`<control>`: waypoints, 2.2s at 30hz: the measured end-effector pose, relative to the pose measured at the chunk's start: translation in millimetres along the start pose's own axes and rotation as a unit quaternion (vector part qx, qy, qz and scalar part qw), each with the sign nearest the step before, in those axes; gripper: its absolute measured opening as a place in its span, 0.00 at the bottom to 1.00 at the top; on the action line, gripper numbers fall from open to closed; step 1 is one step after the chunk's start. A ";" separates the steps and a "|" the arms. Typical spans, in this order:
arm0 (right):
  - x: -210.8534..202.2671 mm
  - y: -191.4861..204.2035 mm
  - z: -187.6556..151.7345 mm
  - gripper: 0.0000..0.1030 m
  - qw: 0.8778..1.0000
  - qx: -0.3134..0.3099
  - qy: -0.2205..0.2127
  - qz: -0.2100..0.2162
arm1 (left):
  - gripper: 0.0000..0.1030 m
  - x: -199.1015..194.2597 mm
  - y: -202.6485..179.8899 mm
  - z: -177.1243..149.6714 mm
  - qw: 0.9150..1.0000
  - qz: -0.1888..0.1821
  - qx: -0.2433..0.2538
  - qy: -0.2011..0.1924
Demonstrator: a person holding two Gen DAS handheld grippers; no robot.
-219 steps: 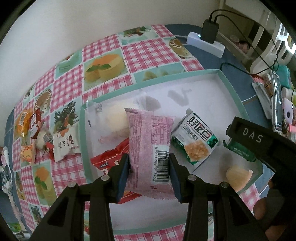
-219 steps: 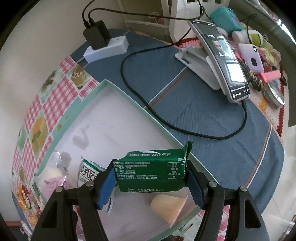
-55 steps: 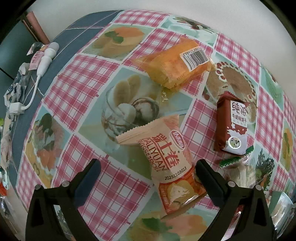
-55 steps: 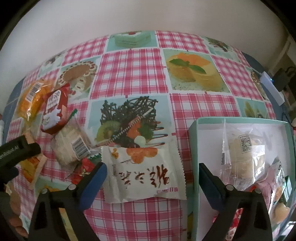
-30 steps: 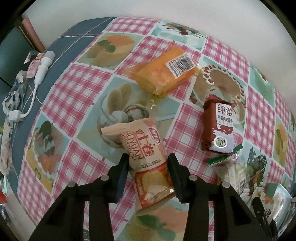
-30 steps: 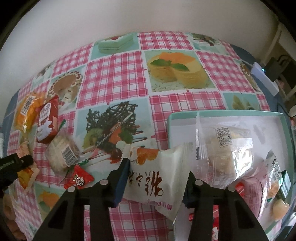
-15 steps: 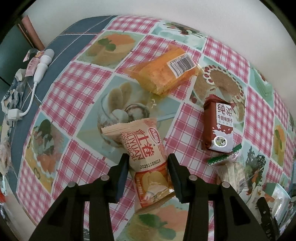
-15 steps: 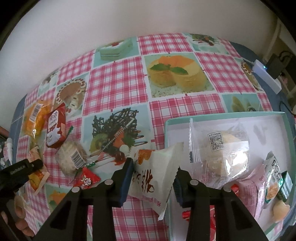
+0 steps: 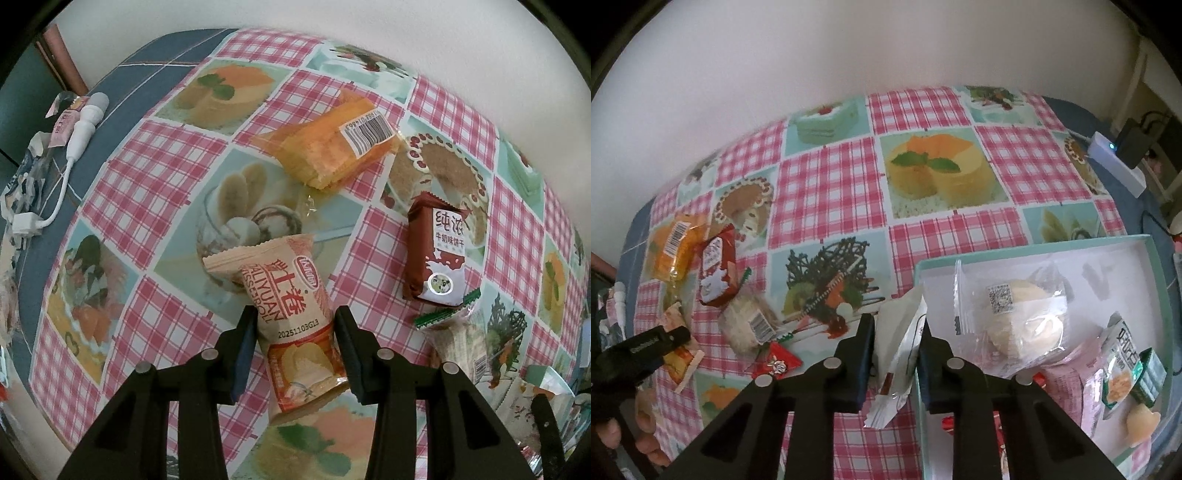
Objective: Organize snacks
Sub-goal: 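Grasp the cream bread bag with the left tool while the right tool grasps the white printed packet, then lift and carry the cream bread bag and white packet over the tray with both tools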
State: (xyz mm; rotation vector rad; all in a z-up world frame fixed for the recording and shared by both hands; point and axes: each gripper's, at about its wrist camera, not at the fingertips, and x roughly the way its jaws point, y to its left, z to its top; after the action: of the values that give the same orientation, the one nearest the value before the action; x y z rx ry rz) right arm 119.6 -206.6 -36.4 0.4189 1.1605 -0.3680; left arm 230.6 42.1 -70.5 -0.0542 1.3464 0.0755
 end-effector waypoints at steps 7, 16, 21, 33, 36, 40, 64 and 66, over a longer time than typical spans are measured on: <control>-5.3 5.9 0.0 0.20 1.000 -0.007 -0.004 0.005 | 0.39 -9.9 -4.6 -1.1 1.000 0.001 0.005 -0.009; -22.1 2.9 -0.3 0.20 1.000 -0.005 -0.015 0.008 | 0.37 -26.4 -3.4 -8.4 1.000 -0.015 0.003 -0.012; -33.8 2.1 -0.8 0.20 1.000 -0.004 -0.022 0.015 | 0.36 -39.0 -0.1 -12.5 1.000 -0.024 -0.002 -0.017; -60.4 -21.4 0.9 0.20 0.998 0.028 -0.046 0.026 | 0.36 -81.0 -11.1 -20.6 0.998 -0.023 0.014 -0.058; -67.1 -34.0 3.6 0.20 0.997 0.037 -0.057 0.019 | 0.36 -90.1 -21.8 -23.7 0.997 -0.028 0.024 -0.068; -74.7 -60.8 7.8 0.20 0.996 0.061 -0.069 0.015 | 0.36 -100.3 -40.1 -29.5 0.995 -0.039 0.040 -0.077; -92.3 -232.3 4.8 0.20 0.969 0.230 -0.094 -0.014 | 0.37 -140.9 -217.5 -129.6 0.956 -0.107 0.258 -0.088; -92.7 -241.0 3.5 0.20 0.966 0.239 -0.093 -0.014 | 0.37 -141.4 -230.3 -140.4 0.951 -0.106 0.277 -0.088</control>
State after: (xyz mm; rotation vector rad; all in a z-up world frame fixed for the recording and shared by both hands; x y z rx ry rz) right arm -27.7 -411.0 20.7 0.7719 0.8873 -0.7032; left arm 82.7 -202.2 35.2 0.2783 1.1357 -0.4704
